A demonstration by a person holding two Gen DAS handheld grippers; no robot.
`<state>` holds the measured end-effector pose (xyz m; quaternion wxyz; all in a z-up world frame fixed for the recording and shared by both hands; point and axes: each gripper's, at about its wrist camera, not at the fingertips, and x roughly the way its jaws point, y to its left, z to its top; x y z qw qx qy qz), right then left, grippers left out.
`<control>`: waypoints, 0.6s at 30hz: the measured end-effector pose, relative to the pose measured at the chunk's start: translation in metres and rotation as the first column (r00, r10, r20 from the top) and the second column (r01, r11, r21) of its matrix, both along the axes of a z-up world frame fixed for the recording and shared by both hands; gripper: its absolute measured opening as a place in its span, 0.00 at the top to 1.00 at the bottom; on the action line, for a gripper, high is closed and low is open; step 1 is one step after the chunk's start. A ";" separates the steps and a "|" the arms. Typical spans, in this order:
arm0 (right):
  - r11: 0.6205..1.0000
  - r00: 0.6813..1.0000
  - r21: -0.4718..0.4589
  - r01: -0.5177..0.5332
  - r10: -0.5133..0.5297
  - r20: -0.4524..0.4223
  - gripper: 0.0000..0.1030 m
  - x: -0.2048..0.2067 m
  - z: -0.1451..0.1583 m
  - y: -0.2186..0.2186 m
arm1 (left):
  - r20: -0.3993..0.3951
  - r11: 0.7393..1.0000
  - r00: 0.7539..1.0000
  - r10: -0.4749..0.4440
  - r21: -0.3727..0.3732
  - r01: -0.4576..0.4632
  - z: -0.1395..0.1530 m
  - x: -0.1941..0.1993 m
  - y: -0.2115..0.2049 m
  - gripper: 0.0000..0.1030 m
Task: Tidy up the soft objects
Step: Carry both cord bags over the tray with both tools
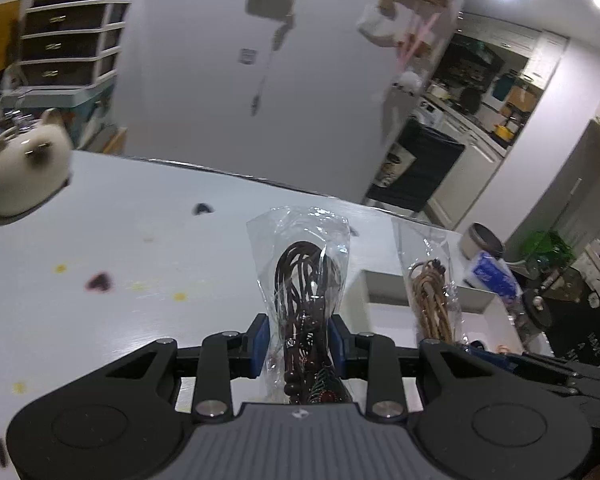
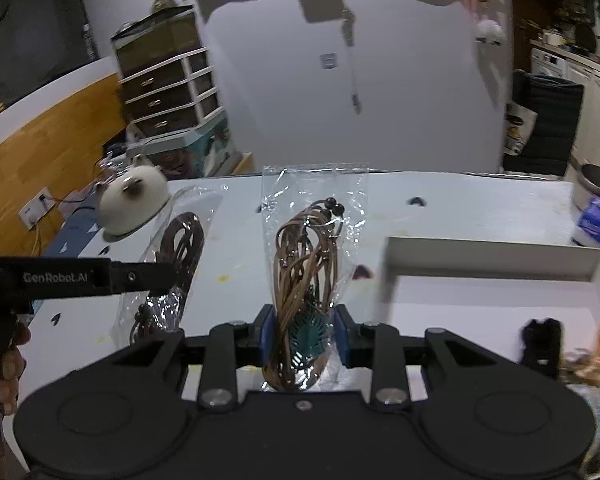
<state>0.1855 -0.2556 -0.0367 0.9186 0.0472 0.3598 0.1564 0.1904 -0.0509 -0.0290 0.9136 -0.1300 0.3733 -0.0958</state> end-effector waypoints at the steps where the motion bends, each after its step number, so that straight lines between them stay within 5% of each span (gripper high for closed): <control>1: 1.000 1.000 0.001 0.012 -0.012 -0.003 0.69 0.001 0.000 -0.009 | 0.001 1.000 1.000 -0.009 -0.003 0.009 0.000 0.002 -0.008 0.68; 18: 0.988 0.983 0.007 0.152 -0.151 -0.106 0.69 0.022 -0.030 -0.120 | -0.137 0.982 0.975 -0.176 -0.094 0.164 -0.046 0.062 -0.130 0.68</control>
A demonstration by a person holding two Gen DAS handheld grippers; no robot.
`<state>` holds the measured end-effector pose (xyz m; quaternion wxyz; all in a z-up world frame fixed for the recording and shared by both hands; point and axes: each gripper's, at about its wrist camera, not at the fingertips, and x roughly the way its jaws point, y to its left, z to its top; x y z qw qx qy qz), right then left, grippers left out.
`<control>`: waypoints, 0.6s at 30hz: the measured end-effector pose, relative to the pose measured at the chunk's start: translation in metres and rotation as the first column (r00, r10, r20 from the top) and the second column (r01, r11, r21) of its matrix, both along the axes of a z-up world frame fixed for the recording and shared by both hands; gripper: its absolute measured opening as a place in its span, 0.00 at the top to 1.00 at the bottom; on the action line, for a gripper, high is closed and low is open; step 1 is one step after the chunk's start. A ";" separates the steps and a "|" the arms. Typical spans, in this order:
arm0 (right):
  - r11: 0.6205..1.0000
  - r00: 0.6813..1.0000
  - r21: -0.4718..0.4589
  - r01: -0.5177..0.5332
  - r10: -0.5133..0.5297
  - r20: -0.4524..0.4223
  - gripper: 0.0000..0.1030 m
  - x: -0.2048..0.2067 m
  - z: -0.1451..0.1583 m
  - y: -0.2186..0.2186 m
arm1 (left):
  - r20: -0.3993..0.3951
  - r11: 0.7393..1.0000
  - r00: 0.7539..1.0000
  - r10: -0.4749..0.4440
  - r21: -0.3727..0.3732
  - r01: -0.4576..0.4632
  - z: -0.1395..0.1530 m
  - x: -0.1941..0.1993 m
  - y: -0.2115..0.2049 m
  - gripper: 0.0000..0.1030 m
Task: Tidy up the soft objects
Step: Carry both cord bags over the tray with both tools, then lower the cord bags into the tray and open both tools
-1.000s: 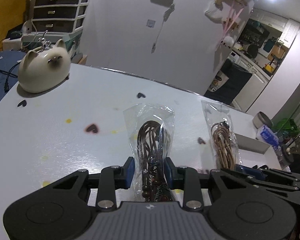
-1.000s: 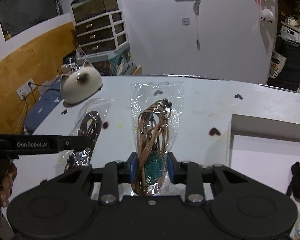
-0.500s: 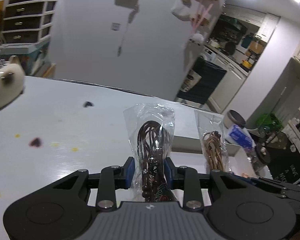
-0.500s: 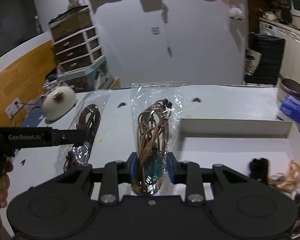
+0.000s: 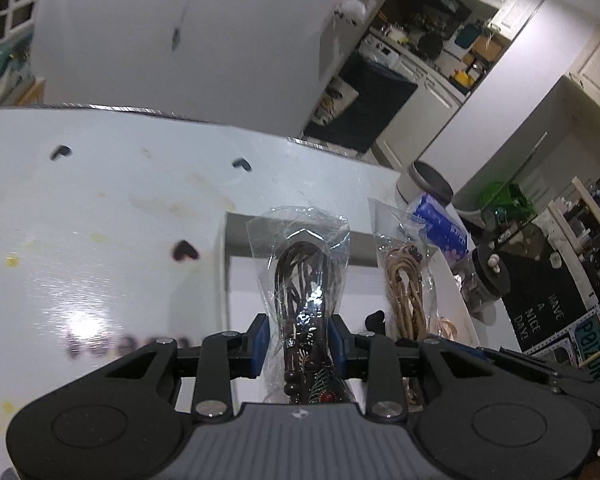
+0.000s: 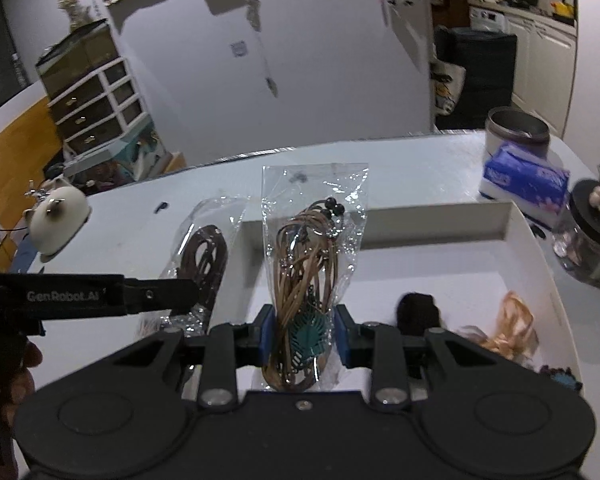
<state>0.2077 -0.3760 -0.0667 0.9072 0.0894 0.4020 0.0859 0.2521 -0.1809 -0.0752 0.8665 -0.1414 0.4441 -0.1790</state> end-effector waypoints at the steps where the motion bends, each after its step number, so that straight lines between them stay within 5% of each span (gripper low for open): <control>1: 1.000 1.000 0.002 0.004 -0.004 -0.008 0.69 0.002 -0.002 -0.002 | -0.010 1.000 1.000 -0.005 0.002 0.005 -0.005 0.006 -0.005 0.68; 12: 0.999 0.995 0.017 0.033 -0.031 -0.099 0.69 0.032 -0.033 -0.016 | -0.081 0.999 0.997 0.011 0.053 -0.006 -0.044 0.047 -0.029 0.67; 18: 0.999 0.991 0.026 0.035 -0.031 -0.131 0.69 0.047 -0.046 -0.016 | -0.076 0.998 0.997 0.030 0.063 -0.025 -0.050 0.053 -0.024 0.41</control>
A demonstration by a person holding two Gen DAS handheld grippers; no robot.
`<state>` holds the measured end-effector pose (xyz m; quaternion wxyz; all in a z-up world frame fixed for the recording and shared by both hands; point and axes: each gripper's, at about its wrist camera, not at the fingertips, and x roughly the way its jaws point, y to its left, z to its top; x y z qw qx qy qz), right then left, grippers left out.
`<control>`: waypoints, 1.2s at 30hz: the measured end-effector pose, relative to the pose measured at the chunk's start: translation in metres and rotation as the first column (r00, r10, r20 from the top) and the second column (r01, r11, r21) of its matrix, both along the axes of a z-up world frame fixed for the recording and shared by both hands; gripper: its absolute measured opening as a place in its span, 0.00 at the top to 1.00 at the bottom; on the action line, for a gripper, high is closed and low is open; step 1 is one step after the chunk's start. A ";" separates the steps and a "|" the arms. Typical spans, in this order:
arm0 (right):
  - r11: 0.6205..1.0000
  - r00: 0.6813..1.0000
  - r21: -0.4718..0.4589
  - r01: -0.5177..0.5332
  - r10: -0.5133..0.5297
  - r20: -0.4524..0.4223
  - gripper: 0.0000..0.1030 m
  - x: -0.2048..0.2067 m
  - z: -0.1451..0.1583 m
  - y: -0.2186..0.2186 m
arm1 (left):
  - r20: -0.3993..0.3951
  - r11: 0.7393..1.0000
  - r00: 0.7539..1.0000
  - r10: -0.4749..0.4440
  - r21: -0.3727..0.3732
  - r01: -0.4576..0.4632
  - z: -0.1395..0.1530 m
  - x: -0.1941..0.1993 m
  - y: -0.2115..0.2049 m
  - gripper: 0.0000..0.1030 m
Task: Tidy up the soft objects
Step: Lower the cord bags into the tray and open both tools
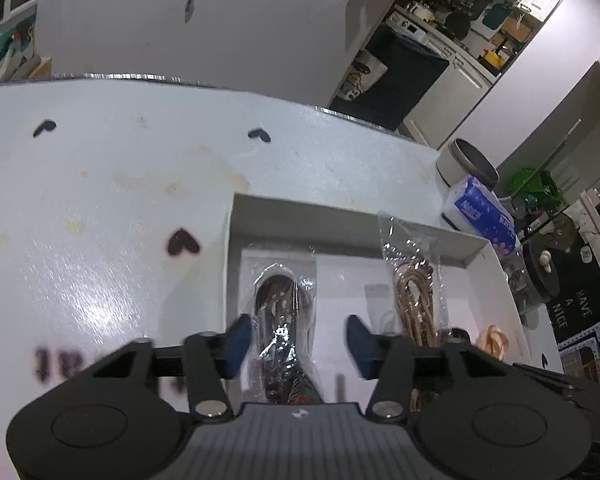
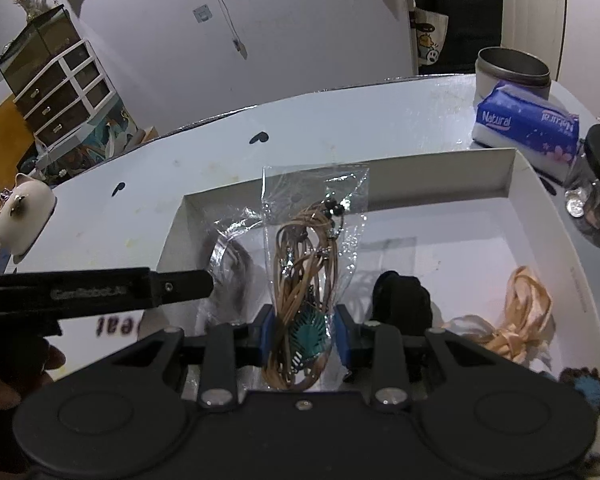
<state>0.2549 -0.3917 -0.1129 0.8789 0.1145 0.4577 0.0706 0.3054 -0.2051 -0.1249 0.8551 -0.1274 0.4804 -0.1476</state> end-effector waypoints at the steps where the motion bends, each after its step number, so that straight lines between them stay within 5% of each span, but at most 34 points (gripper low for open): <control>1: 1.000 1.000 0.004 0.000 0.000 -0.001 0.68 0.002 -0.002 0.000 | 0.012 1.000 1.000 0.002 0.002 -0.003 0.001 0.000 0.001 0.41; 8: 1.000 1.000 -0.004 0.015 -0.015 -0.007 0.48 0.007 -0.007 0.005 | 0.033 1.000 0.999 -0.001 -0.010 0.002 0.010 -0.001 0.009 0.41; 24: 0.999 0.997 -0.034 0.031 -0.028 0.077 0.47 -0.028 0.033 0.008 | 0.078 1.000 0.997 -0.014 0.012 0.013 0.042 -0.033 0.027 0.36; 36: 0.994 0.977 -0.059 0.087 -0.073 0.200 0.47 -0.076 0.074 0.033 | 0.163 0.997 0.985 -0.064 0.056 0.056 0.077 -0.074 0.061 0.23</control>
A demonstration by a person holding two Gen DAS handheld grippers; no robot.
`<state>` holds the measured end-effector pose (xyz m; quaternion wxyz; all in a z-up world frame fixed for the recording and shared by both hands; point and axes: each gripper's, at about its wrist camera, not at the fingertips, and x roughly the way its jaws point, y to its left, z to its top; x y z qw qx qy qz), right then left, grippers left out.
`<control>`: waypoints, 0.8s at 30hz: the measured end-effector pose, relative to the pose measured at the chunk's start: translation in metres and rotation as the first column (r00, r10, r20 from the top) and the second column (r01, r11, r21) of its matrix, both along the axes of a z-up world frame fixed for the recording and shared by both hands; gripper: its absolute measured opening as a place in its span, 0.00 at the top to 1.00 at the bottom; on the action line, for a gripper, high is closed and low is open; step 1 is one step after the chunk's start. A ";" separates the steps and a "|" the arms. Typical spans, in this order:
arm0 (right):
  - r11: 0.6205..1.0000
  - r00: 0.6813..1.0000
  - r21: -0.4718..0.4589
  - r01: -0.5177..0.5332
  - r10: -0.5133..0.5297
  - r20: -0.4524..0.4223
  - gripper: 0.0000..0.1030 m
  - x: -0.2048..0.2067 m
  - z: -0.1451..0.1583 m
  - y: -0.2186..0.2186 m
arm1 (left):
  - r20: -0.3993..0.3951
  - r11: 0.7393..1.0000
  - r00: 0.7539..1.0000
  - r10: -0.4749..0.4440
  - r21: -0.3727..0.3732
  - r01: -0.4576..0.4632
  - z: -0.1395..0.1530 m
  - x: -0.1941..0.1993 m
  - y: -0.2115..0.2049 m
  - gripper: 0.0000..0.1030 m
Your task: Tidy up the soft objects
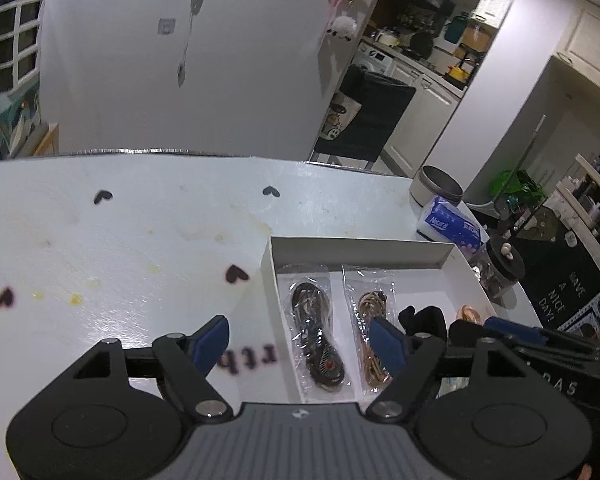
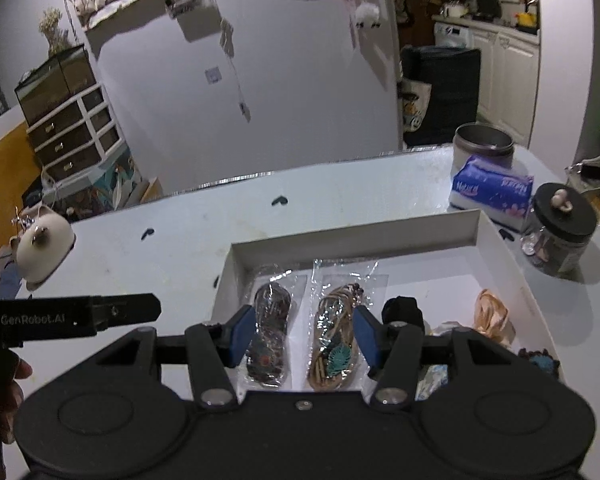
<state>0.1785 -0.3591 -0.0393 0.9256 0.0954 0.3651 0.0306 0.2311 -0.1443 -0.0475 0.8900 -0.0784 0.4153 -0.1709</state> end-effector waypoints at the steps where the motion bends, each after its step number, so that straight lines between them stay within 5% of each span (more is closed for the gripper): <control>1: 1.000 1.000 -0.003 0.008 -0.008 0.010 0.47 -0.004 0.003 0.002 | 0.006 1.000 1.000 -0.006 0.004 0.006 0.003 -0.004 0.003 0.21; 14: 0.999 0.987 -0.047 0.016 -0.009 0.162 0.40 -0.068 0.049 -0.010 | 0.105 0.999 0.994 0.015 0.035 -0.019 0.046 -0.068 0.005 0.02; 24: 0.996 0.979 -0.088 -0.027 0.044 0.200 0.34 -0.121 0.065 -0.051 | 0.152 0.994 0.984 0.097 0.028 -0.102 0.061 -0.136 -0.027 0.00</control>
